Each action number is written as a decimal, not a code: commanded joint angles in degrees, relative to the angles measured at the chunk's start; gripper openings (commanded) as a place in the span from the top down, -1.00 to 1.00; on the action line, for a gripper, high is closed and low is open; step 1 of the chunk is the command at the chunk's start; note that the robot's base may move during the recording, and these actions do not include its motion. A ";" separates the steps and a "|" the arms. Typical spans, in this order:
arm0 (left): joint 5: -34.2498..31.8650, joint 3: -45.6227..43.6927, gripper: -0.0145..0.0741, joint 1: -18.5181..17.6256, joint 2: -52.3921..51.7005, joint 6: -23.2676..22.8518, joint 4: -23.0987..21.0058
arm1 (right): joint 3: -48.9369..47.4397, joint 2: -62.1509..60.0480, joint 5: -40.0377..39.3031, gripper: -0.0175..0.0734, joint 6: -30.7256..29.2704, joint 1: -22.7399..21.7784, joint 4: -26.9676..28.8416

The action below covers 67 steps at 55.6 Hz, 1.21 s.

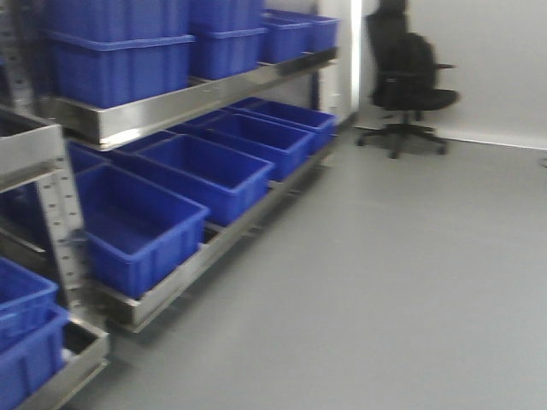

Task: Pick and sort blue part to right shelf
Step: 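Drive the base down the aisle to the shelf of blue bins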

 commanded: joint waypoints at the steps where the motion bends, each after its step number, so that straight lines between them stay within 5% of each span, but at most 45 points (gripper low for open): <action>1: -5.45 -1.53 0.13 -0.18 1.32 -0.19 0.07 | -1.50 1.27 -5.21 0.12 -0.06 -0.25 -0.32; 67: -5.45 -1.53 0.13 -0.18 1.32 -0.19 0.07 | -1.50 1.27 -5.21 0.12 -0.06 -0.25 -0.32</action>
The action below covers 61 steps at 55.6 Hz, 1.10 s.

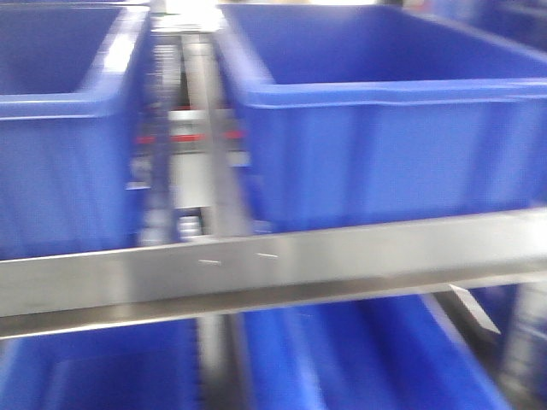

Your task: Pick and sort blue part to right shelf

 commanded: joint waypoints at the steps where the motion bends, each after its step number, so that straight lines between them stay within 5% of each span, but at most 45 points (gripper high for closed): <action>1: -5.45 -1.53 0.13 -0.18 1.32 -0.19 0.07 | -1.50 1.27 -5.21 0.12 -0.06 -0.25 -0.32; 61: -5.45 -1.53 0.13 -0.18 1.32 -0.19 0.07 | -1.50 1.27 -5.21 0.12 -0.06 -0.25 -0.32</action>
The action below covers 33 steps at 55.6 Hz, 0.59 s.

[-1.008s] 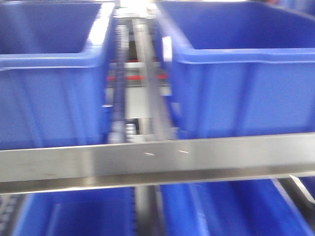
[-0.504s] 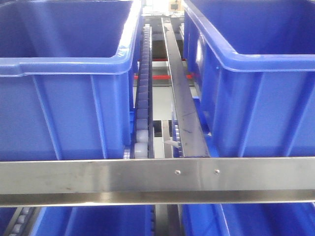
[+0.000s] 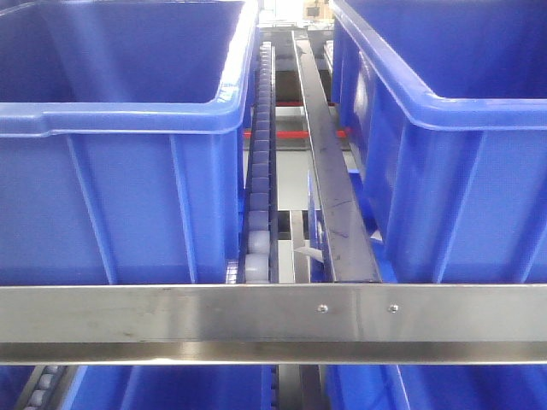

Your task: Pick and sort blue part to right shelf

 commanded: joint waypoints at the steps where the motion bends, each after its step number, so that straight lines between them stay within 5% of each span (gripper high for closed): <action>1: -5.45 -1.53 0.13 -0.18 1.32 -0.19 0.07 | -1.50 1.27 -5.21 0.12 -0.06 -0.25 -0.32; 33: -6.13 -0.29 0.13 -0.18 1.32 -0.19 -0.09 | -1.50 1.27 -5.24 0.12 -0.06 -0.25 -0.32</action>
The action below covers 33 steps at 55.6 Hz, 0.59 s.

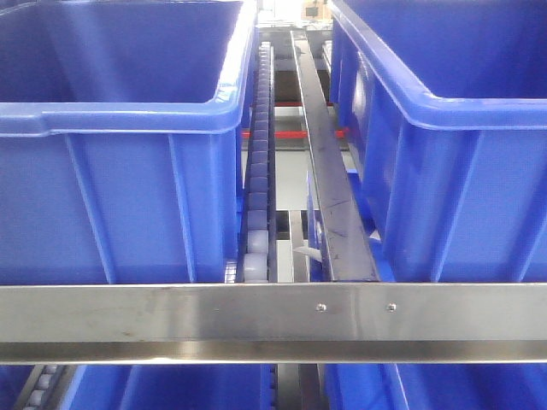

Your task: Pick and sort blue part to right shelf

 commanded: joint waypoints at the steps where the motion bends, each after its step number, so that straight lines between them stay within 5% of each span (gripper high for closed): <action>1: -5.78 -1.27 0.13 -0.18 1.32 -0.19 -0.09 | -1.50 1.27 -5.24 0.12 -0.06 -0.25 -0.32; 14: -6.47 -7.26 0.13 -0.18 12.08 -0.09 -0.09 | -1.50 1.27 -5.30 0.12 -0.06 -0.25 -0.32; 33: -11.76 -26.58 0.13 -0.18 44.99 -0.09 -0.18 | -1.50 1.27 -5.24 0.12 -0.06 -0.25 -0.32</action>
